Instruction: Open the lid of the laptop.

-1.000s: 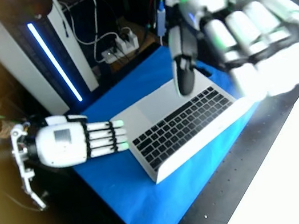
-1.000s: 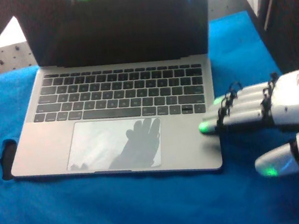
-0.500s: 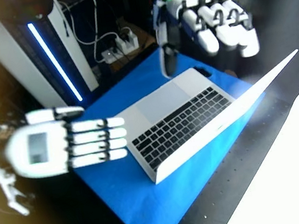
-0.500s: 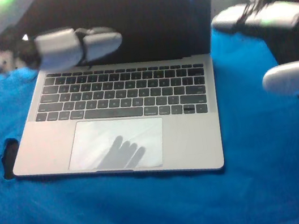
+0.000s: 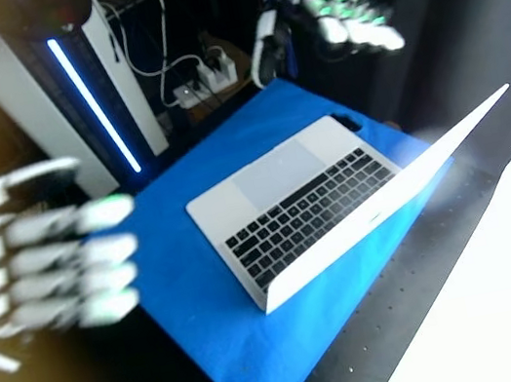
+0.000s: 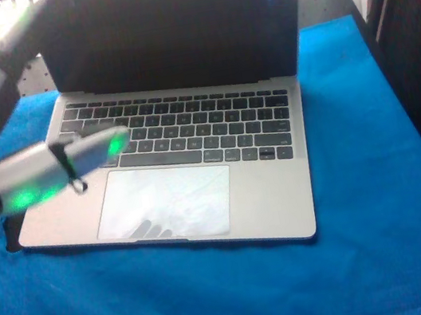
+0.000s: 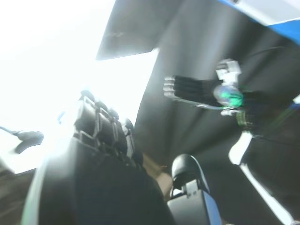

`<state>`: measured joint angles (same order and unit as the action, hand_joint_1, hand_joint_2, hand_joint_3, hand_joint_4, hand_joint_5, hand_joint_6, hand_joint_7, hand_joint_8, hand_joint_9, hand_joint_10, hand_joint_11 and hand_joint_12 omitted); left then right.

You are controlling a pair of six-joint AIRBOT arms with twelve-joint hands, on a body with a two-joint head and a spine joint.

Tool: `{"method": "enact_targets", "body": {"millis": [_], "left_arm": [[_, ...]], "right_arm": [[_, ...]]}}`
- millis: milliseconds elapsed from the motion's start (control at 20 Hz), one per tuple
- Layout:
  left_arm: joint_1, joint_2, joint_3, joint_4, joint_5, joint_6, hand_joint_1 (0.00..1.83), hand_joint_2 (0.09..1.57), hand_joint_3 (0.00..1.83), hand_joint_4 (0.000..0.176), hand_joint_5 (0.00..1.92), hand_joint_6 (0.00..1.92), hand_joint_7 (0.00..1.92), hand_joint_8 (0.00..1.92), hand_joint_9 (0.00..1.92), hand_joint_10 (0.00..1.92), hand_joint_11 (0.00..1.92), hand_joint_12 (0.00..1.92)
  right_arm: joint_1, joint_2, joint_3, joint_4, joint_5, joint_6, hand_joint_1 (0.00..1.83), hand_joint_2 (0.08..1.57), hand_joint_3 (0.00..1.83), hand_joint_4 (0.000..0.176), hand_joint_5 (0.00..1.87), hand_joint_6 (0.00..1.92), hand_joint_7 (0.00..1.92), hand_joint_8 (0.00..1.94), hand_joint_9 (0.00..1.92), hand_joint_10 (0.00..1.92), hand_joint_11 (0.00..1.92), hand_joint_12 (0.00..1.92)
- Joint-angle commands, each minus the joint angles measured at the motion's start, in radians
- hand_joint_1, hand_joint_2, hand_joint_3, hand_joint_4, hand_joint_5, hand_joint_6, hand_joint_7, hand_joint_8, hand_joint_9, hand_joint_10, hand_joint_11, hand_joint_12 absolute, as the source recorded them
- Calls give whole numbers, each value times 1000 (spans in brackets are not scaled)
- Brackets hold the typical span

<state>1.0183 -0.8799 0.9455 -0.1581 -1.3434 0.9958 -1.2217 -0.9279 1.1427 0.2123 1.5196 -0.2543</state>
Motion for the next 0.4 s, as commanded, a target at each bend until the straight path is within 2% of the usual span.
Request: {"method": "enact_targets", "body": {"millis": [0, 50, 100, 150, 200, 250, 300, 350], "left_arm": [[3, 14, -7, -9, -176, -5, 608, 1143, 19, 0, 0, 0, 0, 0, 0, 0, 0, 0], [18, 17, -15, -17, -181, -5, 567, 1161, 23, 0, 0, 0, 0, 0, 0, 0, 0, 0], [37, 17, -23, -27, -189, -7, 555, 1152, 16, 0, 0, 0, 0, 0, 0, 0, 0, 0], [49, 17, -26, -29, -199, -13, 587, 1141, 7, 0, 0, 0, 0, 0, 0, 0, 0, 0], [68, 17, -30, -29, -223, -25, 629, 1117, 0, 0, 0, 0, 0, 0, 0, 0, 0, 0], [85, 20, -36, -29, -247, -29, 597, 1155, 11, 0, 11, 4, 0, 0, 0, 0, 0, 0], [96, 24, -44, -29, -260, -29, 562, 1243, 13, 0, 1, 0, 0, 0, 0, 0, 0, 0], [108, 27, -52, -30, -271, -29, 458, 1251, 9, 0, 0, 0, 0, 0, 0, 0, 0, 0]], "right_arm": [[-6, 8, -5, 35, 203, 4, 0, 1343, 1, 43, 5, 0, 0, 0, 0, 0, 0, 0], [-27, 9, -12, 57, 227, 4, 1, 1358, 7, 44, 0, 0, 0, 0, 0, 0, 0, 0], [-49, 11, -21, 85, 242, 4, 12, 1347, 1, 54, 0, 0, 0, 0, 0, 0, 0, 0], [-53, 11, -28, 87, 242, 4, 84, 1336, 0, 46, 31, 9, 0, 0, 0, 0, 0, 0], [-53, 13, -41, 78, 242, 4, 77, 1336, 0, 45, 56, 12, 0, 0, 0, 0, 0, 0], [-53, 13, -49, 67, 242, 4, 16, 1385, 14, 7, 31, 5, 0, 0, 0, 0, 0, 0], [-53, 13, -50, 62, 242, 4, 2, 1418, 24, 0, 11, 0, 0, 0, 0, 0, 0, 0], [-53, 14, -50, 63, 242, 4, 0, 1418, 21, 0, 5, 0, 0, 0, 0, 0, 0, 0]]}}
